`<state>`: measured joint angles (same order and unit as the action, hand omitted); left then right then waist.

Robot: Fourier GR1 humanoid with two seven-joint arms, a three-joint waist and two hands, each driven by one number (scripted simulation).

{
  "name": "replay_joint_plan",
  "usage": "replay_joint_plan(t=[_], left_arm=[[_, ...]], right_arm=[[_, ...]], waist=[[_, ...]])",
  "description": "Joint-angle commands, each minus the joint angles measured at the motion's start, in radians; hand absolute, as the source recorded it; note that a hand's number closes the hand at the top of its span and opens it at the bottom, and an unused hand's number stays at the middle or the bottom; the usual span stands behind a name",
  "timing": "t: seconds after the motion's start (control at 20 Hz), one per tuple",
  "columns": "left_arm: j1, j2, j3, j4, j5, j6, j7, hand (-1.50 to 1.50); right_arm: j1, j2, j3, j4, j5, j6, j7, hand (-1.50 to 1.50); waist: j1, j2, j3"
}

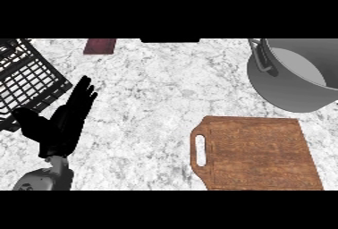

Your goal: Pick the can from the cutting board and place it in the pot

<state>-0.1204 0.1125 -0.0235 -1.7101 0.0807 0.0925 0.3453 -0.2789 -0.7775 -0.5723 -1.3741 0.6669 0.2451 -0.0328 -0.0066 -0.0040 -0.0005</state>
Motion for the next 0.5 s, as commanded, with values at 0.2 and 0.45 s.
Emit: replay_joint_plan(t=[0.2,0.45], left_arm=[[-0.015,0.017,0.027,0.020,0.008,-0.025,-0.002,0.00],[0.021,-0.048,-0.050,-0.011,-0.047,0.014,-0.021,0.00]], right_arm=[[-0.179,-0.002,0.020,-0.103,-0.105,0.072,0.124,1.50],[-0.359,-0.025,0.135,0.097,-0.048,0.045,0.188,1.50]], waist=[[0.012,0.004,0.000],[0.029,0.007,0.000]])
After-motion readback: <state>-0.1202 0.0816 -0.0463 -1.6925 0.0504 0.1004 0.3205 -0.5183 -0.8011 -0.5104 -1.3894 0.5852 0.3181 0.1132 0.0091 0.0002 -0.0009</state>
